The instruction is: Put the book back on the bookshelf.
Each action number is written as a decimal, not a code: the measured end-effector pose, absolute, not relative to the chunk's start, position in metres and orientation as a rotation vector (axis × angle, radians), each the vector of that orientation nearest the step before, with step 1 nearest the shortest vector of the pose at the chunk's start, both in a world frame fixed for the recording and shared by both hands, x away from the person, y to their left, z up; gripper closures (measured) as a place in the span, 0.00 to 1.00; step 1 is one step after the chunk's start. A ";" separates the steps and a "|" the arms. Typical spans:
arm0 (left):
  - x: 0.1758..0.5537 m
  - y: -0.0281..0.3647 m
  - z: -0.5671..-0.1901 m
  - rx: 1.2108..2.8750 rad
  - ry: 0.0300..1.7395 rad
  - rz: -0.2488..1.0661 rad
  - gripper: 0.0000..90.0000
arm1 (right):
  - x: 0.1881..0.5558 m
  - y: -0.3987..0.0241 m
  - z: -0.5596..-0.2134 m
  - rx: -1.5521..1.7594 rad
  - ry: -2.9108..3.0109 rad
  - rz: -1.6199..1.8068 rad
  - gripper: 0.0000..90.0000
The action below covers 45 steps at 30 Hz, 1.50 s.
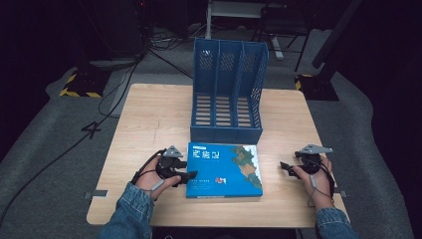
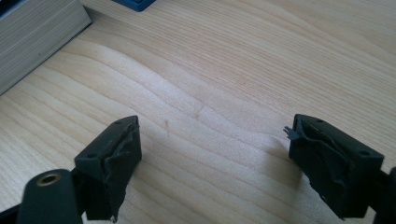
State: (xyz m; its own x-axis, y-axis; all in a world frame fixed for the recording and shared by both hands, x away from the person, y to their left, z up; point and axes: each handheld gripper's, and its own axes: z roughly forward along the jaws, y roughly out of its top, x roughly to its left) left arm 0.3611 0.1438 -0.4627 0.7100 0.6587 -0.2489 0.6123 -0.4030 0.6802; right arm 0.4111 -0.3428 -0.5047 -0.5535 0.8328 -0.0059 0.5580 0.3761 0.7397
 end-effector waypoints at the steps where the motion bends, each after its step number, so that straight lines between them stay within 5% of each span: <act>1: 0.362 0.144 -0.462 2.125 0.948 0.080 0.49 | 0.411 -0.343 -0.505 1.209 2.263 0.996 0.19; 12: 0.364 0.128 -0.477 2.110 0.838 0.130 0.47 | 0.412 -0.341 -0.505 1.206 2.264 0.998 0.19; 24: 0.364 0.136 -0.484 2.046 0.855 0.110 0.58 | 0.410 -0.332 -0.505 1.204 2.263 0.985 0.19; 26: 0.363 0.137 -0.485 2.041 0.861 0.109 0.57 | 0.406 -0.327 -0.504 1.159 2.278 1.016 0.33; 31: 0.365 0.144 -0.491 1.999 0.843 0.059 0.58 | 0.403 -0.319 -0.500 1.096 2.352 1.023 0.45; 35: 0.364 0.142 -0.486 2.025 0.852 0.057 0.65 | 0.399 -0.310 -0.494 1.060 2.379 1.043 0.49; 38: 0.365 0.144 -0.481 2.002 0.881 -0.028 0.82 | 0.396 -0.306 -0.485 1.073 2.389 1.068 0.48; 45: 0.363 0.143 -0.475 1.994 0.892 -0.046 0.91 | 0.381 -0.278 -0.458 1.022 2.369 1.114 0.38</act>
State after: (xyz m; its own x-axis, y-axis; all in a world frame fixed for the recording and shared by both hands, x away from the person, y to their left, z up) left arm 0.3626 0.1431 -0.4749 0.7368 0.5699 -0.3637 0.6043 -0.3138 0.7324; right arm 0.3810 -0.2777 -0.4579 -0.6882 0.7255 0.0065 0.4675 0.4366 0.7687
